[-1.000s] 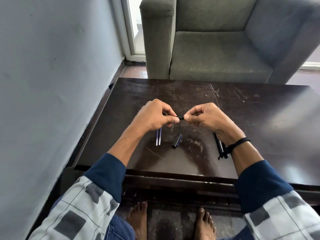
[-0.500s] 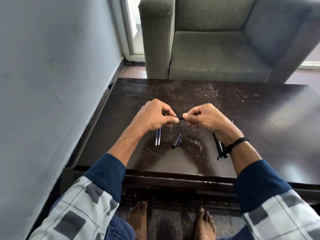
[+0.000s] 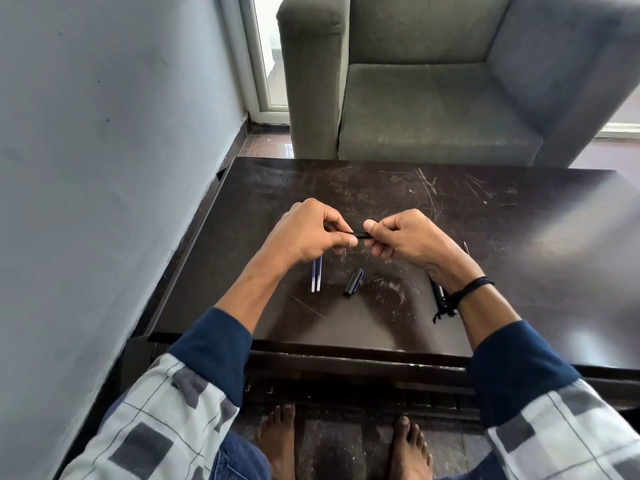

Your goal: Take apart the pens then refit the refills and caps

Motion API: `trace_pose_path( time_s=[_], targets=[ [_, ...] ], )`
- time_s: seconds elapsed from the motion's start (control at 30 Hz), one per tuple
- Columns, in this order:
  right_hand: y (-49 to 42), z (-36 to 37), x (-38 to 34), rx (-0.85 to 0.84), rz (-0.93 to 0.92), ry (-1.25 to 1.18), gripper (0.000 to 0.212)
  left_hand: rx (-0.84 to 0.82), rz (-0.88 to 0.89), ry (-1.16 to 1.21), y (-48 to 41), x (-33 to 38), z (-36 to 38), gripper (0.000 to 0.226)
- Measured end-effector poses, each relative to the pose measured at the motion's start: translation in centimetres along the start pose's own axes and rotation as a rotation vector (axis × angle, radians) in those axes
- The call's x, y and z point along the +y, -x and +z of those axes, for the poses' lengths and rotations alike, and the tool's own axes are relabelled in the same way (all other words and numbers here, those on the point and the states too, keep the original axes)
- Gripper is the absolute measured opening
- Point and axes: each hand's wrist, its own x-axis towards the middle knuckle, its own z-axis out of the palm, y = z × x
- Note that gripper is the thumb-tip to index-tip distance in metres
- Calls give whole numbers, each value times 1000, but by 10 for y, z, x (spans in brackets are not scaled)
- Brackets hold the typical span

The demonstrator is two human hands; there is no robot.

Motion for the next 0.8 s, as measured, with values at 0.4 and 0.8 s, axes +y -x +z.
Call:
trace_pose_path(
  time_s=[0.4, 0.8],
  targets=[
    [0, 1, 0, -6, -22, 20, 35, -4, -2, -16, 0, -1, 0, 9],
    [-2, 3, -1, -28, -12, 79, 39, 7, -15, -44, -1, -2, -1, 10]
  ],
)
